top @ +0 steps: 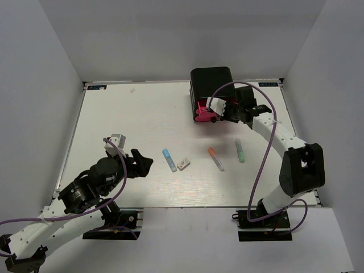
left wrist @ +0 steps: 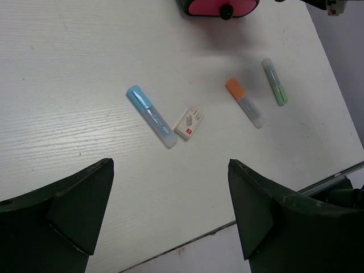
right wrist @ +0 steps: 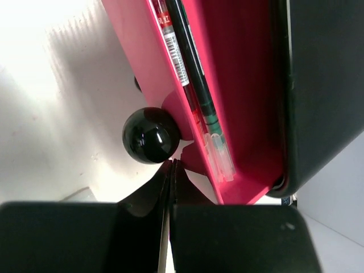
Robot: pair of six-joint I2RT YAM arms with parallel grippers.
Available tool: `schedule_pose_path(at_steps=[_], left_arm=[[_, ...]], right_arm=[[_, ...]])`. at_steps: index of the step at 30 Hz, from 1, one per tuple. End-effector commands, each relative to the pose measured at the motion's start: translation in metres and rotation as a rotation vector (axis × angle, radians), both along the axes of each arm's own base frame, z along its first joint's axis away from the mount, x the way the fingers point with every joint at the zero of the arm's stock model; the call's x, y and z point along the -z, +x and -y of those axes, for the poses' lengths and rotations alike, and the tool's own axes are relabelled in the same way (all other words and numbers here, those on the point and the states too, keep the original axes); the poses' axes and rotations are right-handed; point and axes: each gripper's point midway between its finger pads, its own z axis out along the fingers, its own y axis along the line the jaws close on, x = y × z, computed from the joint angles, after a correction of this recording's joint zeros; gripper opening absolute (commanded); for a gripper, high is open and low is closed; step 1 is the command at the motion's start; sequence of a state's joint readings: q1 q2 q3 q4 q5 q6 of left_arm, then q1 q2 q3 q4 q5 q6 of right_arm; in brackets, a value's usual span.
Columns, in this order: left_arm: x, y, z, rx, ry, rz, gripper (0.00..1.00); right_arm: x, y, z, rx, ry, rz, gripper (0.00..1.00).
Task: Sort the stationery into containers
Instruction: Close the drawer in the storage box, then open the drawer in the storage box.
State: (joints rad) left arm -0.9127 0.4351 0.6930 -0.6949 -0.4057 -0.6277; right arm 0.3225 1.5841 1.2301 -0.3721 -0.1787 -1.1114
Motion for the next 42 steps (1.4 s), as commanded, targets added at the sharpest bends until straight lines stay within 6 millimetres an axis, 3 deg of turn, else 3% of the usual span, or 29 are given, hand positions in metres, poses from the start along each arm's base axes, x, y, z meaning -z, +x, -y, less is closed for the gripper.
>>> schedule_pose_path(at_steps=[1, 17, 27, 32, 33, 34, 36, 37, 38, 39, 40, 42], left_arm=[[-0.001, 0.0, 0.002, 0.012, -0.006, 0.013, 0.92], [-0.001, 0.0, 0.002, 0.012, -0.006, 0.013, 0.92], [-0.001, 0.001, 0.001, 0.003, -0.004, 0.015, 0.92], [0.001, 0.001, 0.0, 0.003, 0.003, 0.01, 0.92], [0.001, 0.001, 0.0, 0.003, 0.003, 0.01, 0.92], [0.001, 0.001, 0.0, 0.003, 0.003, 0.01, 0.92], [-0.003, 0.001, 0.0, 0.003, -0.011, 0.021, 0.93], [-0.003, 0.001, 0.0, 0.003, -0.011, 0.021, 0.93], [-0.003, 0.001, 0.0, 0.003, -0.011, 0.021, 0.93], [-0.003, 0.001, 0.0, 0.003, -0.011, 0.021, 0.93], [-0.003, 0.001, 0.0, 0.003, -0.011, 0.021, 0.93], [0.001, 0.001, 0.003, 0.012, -0.006, 0.012, 0.93]], right_arm=[[-0.021, 0.024, -0.009, 0.016, 0.056, 0.073, 0.0], [-0.03, 0.06, -0.028, 0.044, 0.155, 0.096, 0.0], [-0.033, 0.069, -0.034, 0.078, 0.202, 0.113, 0.0], [-0.029, 0.048, -0.035, 0.05, 0.206, 0.053, 0.0], [-0.037, 0.04, -0.035, 0.05, 0.223, 0.053, 0.0], [-0.023, 0.028, -0.035, 0.042, 0.229, 0.014, 0.0], [-0.042, 0.018, -0.033, 0.037, 0.264, 0.061, 0.0], [-0.022, 0.005, -0.03, 0.059, 0.268, 0.008, 0.0], [-0.03, 0.002, -0.029, 0.062, 0.289, 0.032, 0.03], [-0.036, -0.003, -0.03, 0.08, 0.325, 0.033, 0.17], [-0.019, -0.012, -0.028, 0.105, 0.34, -0.012, 0.25], [-0.018, -0.02, -0.029, 0.153, 0.407, -0.032, 0.45]])
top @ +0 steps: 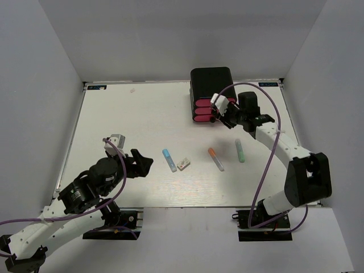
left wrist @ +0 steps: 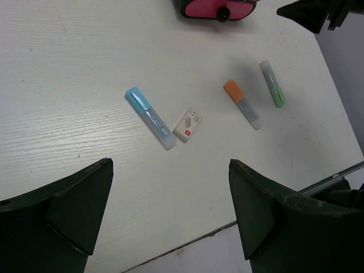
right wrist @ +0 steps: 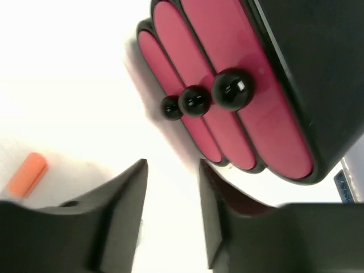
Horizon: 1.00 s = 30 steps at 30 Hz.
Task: Sort the stationery into containers
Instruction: Open the drawer in the storage box.
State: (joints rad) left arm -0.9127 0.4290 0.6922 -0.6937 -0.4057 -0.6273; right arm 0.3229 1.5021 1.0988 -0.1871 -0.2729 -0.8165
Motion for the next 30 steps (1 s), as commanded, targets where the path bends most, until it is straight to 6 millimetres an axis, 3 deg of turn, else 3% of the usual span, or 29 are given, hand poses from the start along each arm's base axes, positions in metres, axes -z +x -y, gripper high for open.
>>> schedule_pose_path(at_steps=[1, 3, 4, 8, 12, 20, 24, 30], left_arm=[[0.002, 0.001, 0.004, 0.011, -0.001, 0.008, 0.93], [0.002, 0.001, 0.004, 0.011, -0.001, 0.008, 0.93], [0.002, 0.001, 0.004, 0.011, -0.001, 0.008, 0.93], [0.002, 0.001, 0.004, 0.011, -0.001, 0.008, 0.93], [0.002, 0.001, 0.004, 0.011, -0.001, 0.008, 0.93], [0.002, 0.001, 0.004, 0.011, -0.001, 0.008, 0.93], [0.002, 0.002, 0.003, 0.015, 0.007, 0.012, 0.93], [0.004, 0.002, 0.004, 0.015, 0.014, 0.007, 0.93]], right_arm=[[-0.016, -0.004, -0.01, 0.077, 0.178, 0.005, 0.49], [0.007, -0.013, -0.004, 0.16, 0.216, -0.071, 0.62], [-0.003, -0.006, -0.011, 0.207, 0.314, -0.071, 0.62], [0.03, 0.008, -0.005, 0.414, 0.399, -0.187, 0.64], [0.033, 0.016, -0.012, 0.539, 0.548, -0.275, 0.6], [0.029, 0.03, -0.019, 0.662, 0.774, -0.286, 0.59], [0.023, 0.041, -0.024, 0.66, 0.806, -0.274, 0.59], [0.033, 0.056, -0.024, 0.724, 0.835, -0.305, 0.59]])
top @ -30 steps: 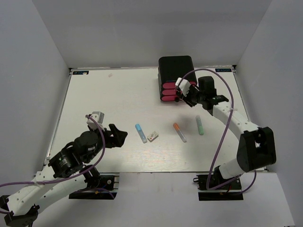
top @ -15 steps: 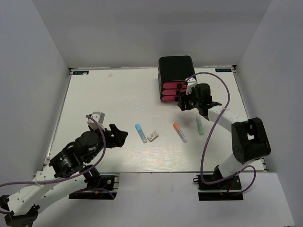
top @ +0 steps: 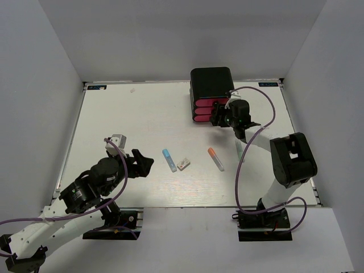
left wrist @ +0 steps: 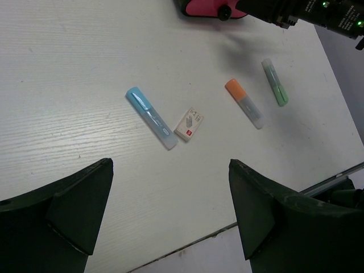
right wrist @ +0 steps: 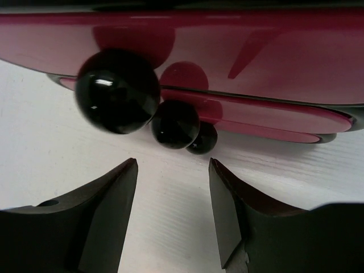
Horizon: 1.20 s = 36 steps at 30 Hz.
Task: Sort the stationery into containers
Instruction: Open the drawer in the storage box.
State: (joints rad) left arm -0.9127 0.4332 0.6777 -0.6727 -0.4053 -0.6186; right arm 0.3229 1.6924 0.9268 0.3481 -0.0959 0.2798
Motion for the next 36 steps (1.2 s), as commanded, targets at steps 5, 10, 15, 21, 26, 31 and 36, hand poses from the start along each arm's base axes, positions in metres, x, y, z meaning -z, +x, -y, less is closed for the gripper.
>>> schedule_pose_path(at_steps=[5, 10, 15, 21, 26, 31, 36], left_arm=[[0.003, 0.001, 0.003, 0.011, 0.016, -0.004, 0.93], [0.003, 0.001, 0.003, 0.011, 0.016, -0.004, 0.93], [0.005, 0.001, 0.003, 0.011, 0.023, -0.01, 0.93], [0.005, 0.002, 0.002, 0.003, 0.025, -0.007, 0.93], [0.005, 0.002, 0.002, 0.003, 0.025, -0.007, 0.93], [0.005, 0.002, 0.002, 0.003, 0.025, -0.007, 0.93], [0.008, 0.002, 0.008, 0.021, 0.023, -0.015, 0.93]], right_arm=[[-0.035, 0.028, -0.004, 0.095, 0.125, 0.114, 0.56], [-0.04, 0.034, -0.002, 0.14, 0.166, 0.14, 0.55], [-0.031, 0.039, -0.004, 0.146, 0.169, 0.127, 0.52], [-0.024, 0.041, -0.003, 0.154, 0.174, 0.109, 0.42], [-0.021, 0.037, -0.002, 0.15, 0.17, 0.115, 0.3], [-0.032, 0.031, 0.001, 0.147, 0.172, 0.142, 0.23], [-0.034, -0.002, 0.007, 0.121, 0.159, 0.134, 0.23]])
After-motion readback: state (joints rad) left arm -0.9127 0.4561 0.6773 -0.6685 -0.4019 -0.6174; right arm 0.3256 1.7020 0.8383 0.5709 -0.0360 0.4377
